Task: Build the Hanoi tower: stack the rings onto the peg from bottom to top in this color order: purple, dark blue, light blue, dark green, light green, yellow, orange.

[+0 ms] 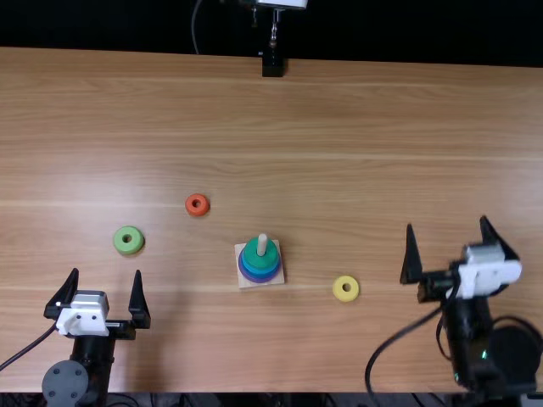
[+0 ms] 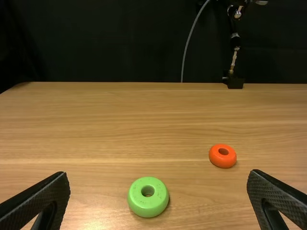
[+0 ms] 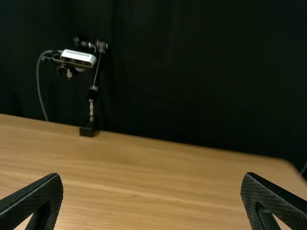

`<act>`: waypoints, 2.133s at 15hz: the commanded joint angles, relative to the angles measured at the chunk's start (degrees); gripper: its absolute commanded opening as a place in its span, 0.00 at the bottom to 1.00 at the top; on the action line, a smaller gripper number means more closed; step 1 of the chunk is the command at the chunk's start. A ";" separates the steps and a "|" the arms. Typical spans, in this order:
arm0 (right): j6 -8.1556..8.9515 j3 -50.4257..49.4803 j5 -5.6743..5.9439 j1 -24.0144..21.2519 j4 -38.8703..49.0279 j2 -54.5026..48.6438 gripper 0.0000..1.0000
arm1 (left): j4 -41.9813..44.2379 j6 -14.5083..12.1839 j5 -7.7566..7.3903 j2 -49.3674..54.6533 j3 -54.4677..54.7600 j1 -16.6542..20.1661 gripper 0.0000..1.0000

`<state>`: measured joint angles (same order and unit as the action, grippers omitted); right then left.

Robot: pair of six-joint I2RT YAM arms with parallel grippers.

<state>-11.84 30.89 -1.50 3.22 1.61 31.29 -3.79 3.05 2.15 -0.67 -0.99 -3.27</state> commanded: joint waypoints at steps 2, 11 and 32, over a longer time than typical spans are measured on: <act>-7.36 -15.51 -0.40 -0.85 5.61 -14.68 1.00 | -0.85 -0.52 0.06 0.67 0.99 0.54 1.00; 1.82 -30.19 5.61 -1.20 -7.05 -31.29 1.00 | -0.85 -0.52 0.06 0.67 0.99 0.54 1.00; 2.13 -30.28 5.61 -1.20 -7.05 -31.29 1.00 | -0.85 -0.52 0.27 0.67 0.99 0.54 1.00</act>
<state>-10.26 1.39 2.63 2.81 -4.43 0.73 -3.81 3.03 2.15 -0.67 -0.99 -3.27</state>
